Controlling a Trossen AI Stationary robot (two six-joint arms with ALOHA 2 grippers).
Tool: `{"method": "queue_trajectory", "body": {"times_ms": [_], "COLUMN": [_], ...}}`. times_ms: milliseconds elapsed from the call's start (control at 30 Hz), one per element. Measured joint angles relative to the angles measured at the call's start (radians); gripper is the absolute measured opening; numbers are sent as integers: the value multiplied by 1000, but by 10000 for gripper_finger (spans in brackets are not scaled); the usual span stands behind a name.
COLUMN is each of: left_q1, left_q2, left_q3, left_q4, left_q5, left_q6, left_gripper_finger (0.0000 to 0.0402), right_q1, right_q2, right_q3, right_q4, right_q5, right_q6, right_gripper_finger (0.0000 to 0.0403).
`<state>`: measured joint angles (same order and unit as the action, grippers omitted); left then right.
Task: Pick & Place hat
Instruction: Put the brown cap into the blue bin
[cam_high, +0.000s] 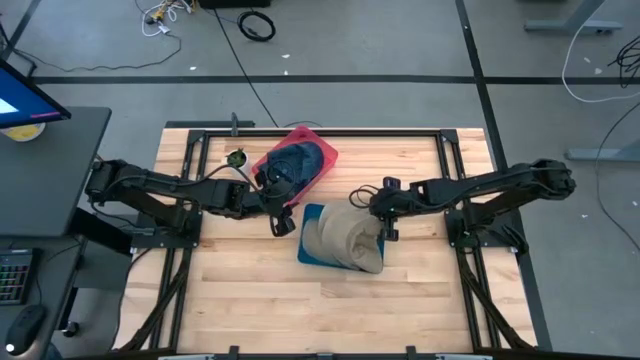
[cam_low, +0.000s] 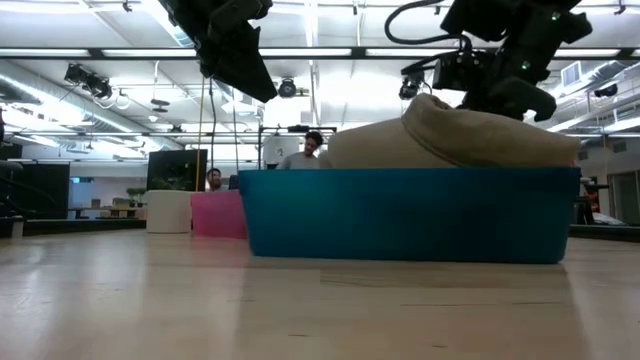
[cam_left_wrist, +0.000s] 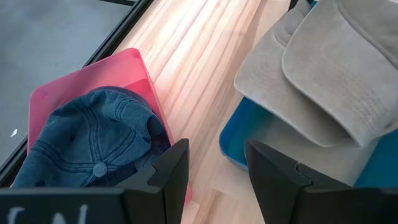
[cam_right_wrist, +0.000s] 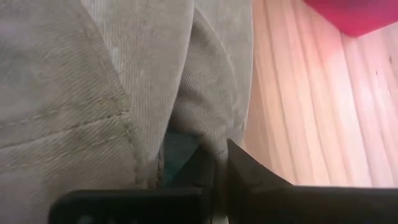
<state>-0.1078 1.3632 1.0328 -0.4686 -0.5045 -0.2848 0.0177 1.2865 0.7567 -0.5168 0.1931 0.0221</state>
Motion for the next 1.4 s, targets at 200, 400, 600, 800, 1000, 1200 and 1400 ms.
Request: {"method": "queue_trajectory", "body": {"times_ms": [200, 400, 600, 800, 1000, 1200, 1400], "left_q1": [0, 0, 0, 0, 0, 0, 0], "left_q2": [0, 0, 0, 0, 0, 0, 0], "left_q3": [0, 0, 0, 0, 0, 0, 0], "left_q4": [0, 0, 0, 0, 0, 0, 0], "left_q5": [0, 0, 0, 0, 0, 0, 0], "left_q6": [0, 0, 0, 0, 0, 3, 5], "left_gripper_finger": [165, 165, 165, 165, 165, 165, 165], "right_q1": [0, 0, 0, 0, 0, 49, 118], "right_q2": [-5, -5, -5, 2, 9, 8, 8], "right_q3": [0, 0, 0, 0, 0, 0, 0], "right_q4": [-5, -5, -5, -3, 13, 74, 78], "right_q5": [0, -13, -14, -15, -17, 24, 42], "right_q6": [2, 1, -4, -4, -20, -64, -15], "right_gripper_finger": [12, 26, 36, 47, 70, 14, 20]}}
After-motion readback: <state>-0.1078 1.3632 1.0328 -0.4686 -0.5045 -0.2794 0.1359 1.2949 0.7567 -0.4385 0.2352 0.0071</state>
